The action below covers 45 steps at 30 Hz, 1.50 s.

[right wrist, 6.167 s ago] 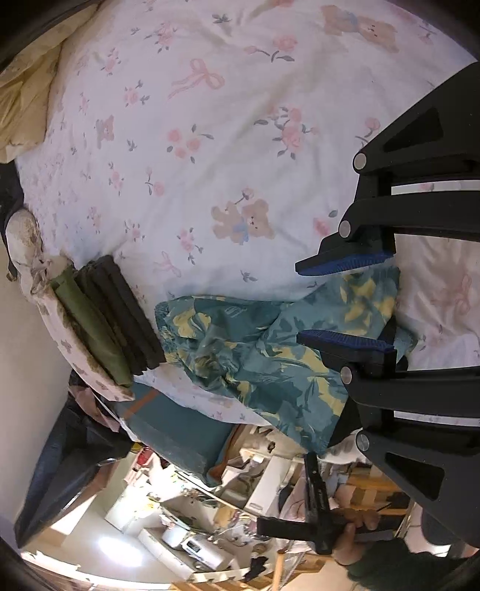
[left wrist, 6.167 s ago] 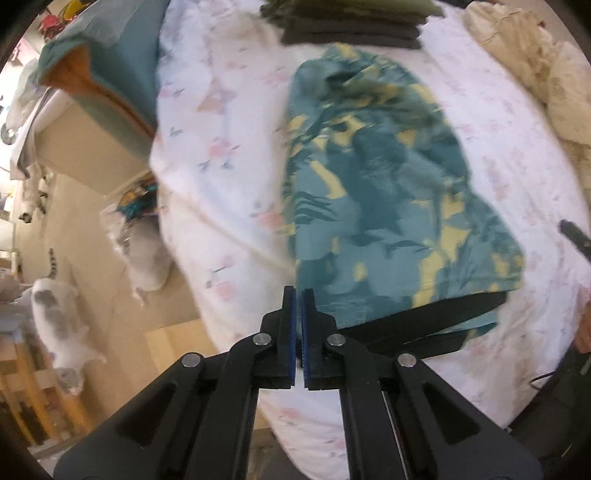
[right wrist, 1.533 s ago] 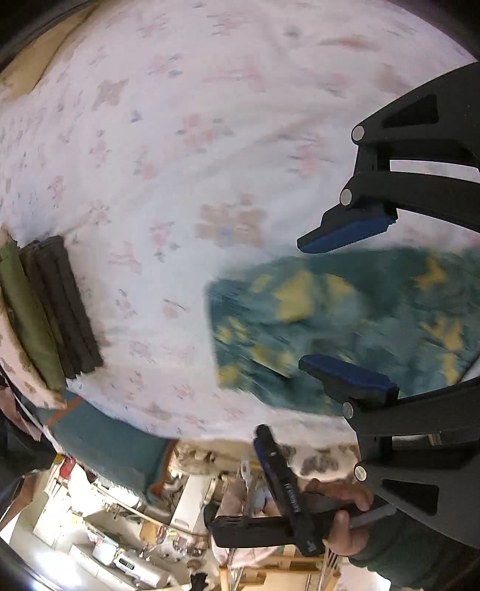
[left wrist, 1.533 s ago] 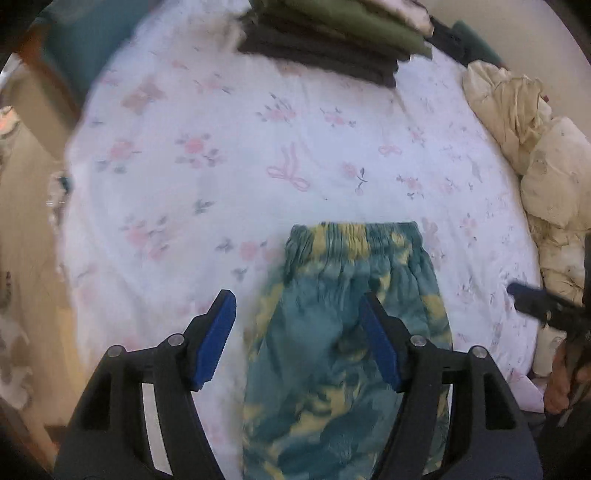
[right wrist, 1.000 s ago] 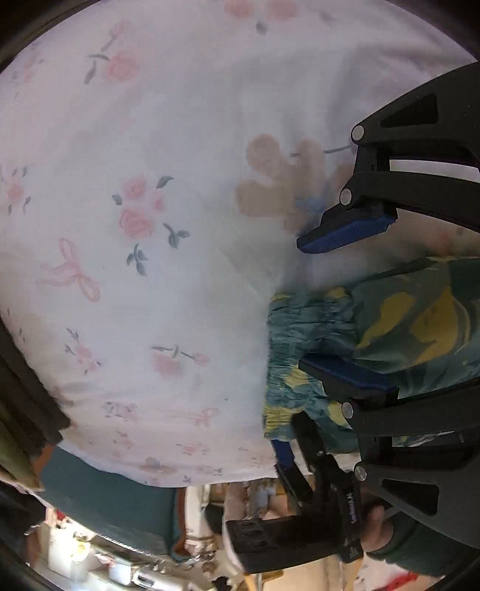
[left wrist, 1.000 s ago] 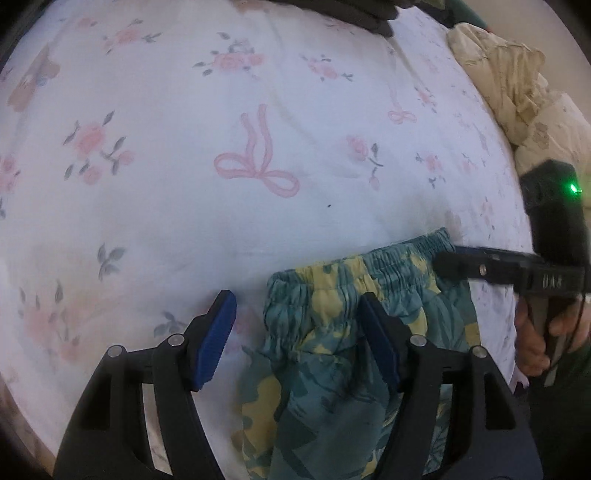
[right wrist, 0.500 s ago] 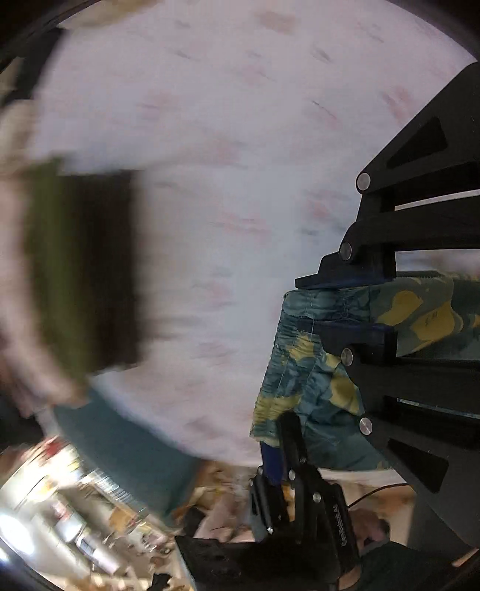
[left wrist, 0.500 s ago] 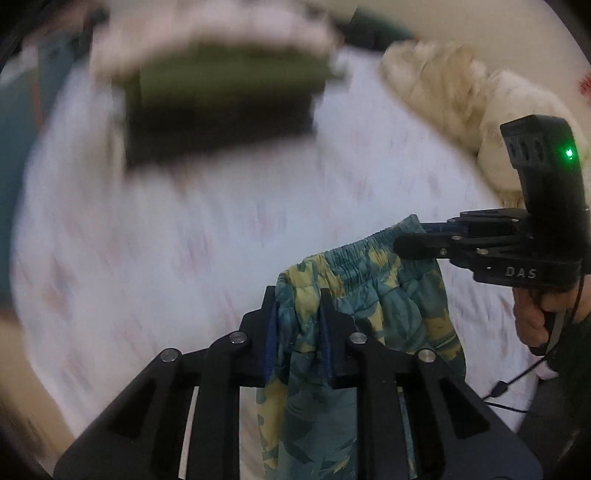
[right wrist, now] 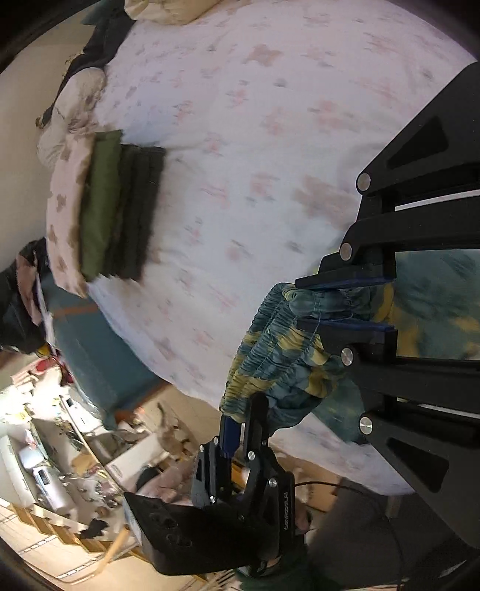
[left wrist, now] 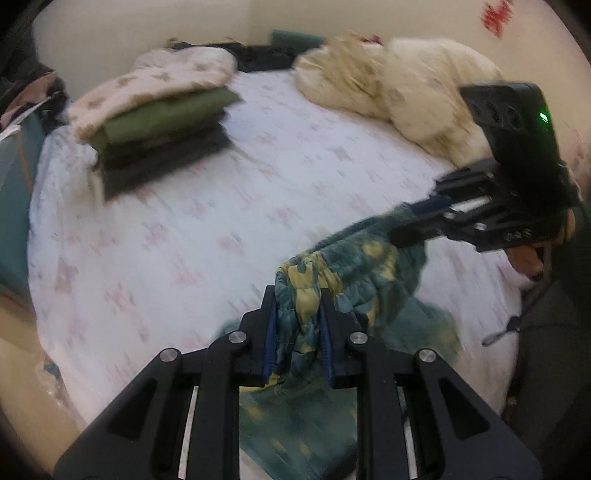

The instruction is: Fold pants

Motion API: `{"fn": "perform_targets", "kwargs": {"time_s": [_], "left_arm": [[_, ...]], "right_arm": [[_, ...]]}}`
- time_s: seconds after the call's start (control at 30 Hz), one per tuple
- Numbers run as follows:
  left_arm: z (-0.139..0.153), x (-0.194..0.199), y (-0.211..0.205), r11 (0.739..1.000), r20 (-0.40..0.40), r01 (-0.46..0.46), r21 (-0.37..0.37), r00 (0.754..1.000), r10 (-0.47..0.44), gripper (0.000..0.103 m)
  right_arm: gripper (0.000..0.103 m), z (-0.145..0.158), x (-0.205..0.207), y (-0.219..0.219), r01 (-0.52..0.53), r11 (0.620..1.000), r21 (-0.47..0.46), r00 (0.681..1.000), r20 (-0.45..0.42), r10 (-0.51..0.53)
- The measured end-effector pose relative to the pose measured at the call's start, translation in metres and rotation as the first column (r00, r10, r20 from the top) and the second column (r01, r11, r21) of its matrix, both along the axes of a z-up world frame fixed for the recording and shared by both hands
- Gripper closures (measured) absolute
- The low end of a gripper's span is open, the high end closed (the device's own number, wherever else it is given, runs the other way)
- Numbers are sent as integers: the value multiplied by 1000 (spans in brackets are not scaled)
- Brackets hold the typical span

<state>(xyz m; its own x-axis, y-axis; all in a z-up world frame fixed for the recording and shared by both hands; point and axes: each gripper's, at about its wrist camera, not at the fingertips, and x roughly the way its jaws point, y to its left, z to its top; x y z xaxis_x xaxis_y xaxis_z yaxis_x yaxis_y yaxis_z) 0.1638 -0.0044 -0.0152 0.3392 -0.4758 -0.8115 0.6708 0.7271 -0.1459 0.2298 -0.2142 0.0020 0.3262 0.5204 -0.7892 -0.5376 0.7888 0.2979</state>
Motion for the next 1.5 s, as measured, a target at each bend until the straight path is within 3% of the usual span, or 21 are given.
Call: {"fn": "perform_targets", "kwargs": {"time_s": [0.07, 0.17, 0.27, 0.37, 0.4, 0.43, 0.5, 0.57, 0.67, 0.73, 0.8, 0.87, 0.9, 0.93, 1.0, 1.07, 1.1, 1.17, 1.27, 1.4, 1.5], "left_arm": [[-9, -32, -5, 997, -35, 55, 60, 998, -53, 85], [-26, -57, -7, 993, -123, 44, 105, 992, -31, 85], [-51, -83, -18, 971, -174, 84, 224, 984, -45, 78], [-69, -96, -21, 937, -219, 104, 332, 975, -30, 50], [-71, -98, -19, 933, -237, 109, 344, 971, -26, 49], [-69, -100, -13, 939, -269, 108, 325, 963, -18, 49], [-63, -103, 0, 961, -344, 105, 257, 939, -10, 46], [-52, -100, 10, 964, -327, 44, 264, 944, 47, 45], [-39, -94, 17, 967, -293, -35, 253, 950, 110, 45], [-30, -80, 21, 965, -263, -156, 212, 942, 210, 45], [-28, -66, 22, 939, -245, -282, 195, 913, 325, 45], [-39, -56, 22, 870, -221, -436, 232, 847, 483, 45], [-49, -55, 20, 849, -228, -465, 250, 824, 518, 45], [-58, -55, 15, 844, -249, -475, 250, 811, 530, 45], [-80, -67, 2, 862, -300, -436, 258, 812, 500, 45], [-100, -82, -11, 865, -318, -351, 358, 825, 467, 45], [-111, -93, -18, 864, -325, -268, 425, 846, 422, 43], [-122, -103, -19, 860, -342, -190, 474, 860, 378, 41], [-116, -102, -7, 849, -348, -226, 478, 839, 419, 38], [-81, -91, 16, 861, -325, -363, 355, 816, 478, 38], [-65, -75, 48, 792, -221, -522, 315, 772, 597, 38]], "right_arm": [[89, -8, -25, 3, -10, 1000, -27, 1000, -20, 10], [89, -25, -62, 9, -10, 999, -48, 998, -70, 7], [85, -46, -91, 16, 4, 996, -91, 994, -109, -14], [73, -63, -109, 11, 43, 994, -99, 981, -183, -60], [67, -68, -111, 11, 38, 992, -117, 974, -220, -64], [67, -72, -116, 10, 18, 992, -127, 962, -268, -52], [67, -66, -126, 5, 15, 992, -122, 965, -257, -46], [66, -54, -127, -3, 77, 992, -103, 968, -230, -99], [64, -32, -120, -22, 175, 983, 53, 960, -229, -159], [64, -23, -113, -32, 222, 967, 127, 957, -217, -191], [62, -23, -102, -33, 284, 954, 98, 947, -185, -263], [65, -36, -88, -29, 327, 944, 38, 929, -195, -314], [66, -49, -82, -24, 330, 944, 14, 921, -226, -319], [67, -58, -81, -20, 323, 946, 7, 917, -248, -311], [67, -78, -85, -8, 292, 956, -31, 916, -280, -288], [67, -96, -93, 3, 231, 970, -70, 908, -343, -241], [69, -107, -100, 8, 185, 976, -113, 901, -377, -215], [65, -124, -112, 14, 105, 958, -266, 900, -384, -205], [62, -123, -115, 0, 152, 965, -215, 870, -435, -234], [60, -89, -100, -27, 280, 957, -72, 877, -386, -285], [60, -78, -83, -57, 424, 906, 15, 848, -357, -391]]}}
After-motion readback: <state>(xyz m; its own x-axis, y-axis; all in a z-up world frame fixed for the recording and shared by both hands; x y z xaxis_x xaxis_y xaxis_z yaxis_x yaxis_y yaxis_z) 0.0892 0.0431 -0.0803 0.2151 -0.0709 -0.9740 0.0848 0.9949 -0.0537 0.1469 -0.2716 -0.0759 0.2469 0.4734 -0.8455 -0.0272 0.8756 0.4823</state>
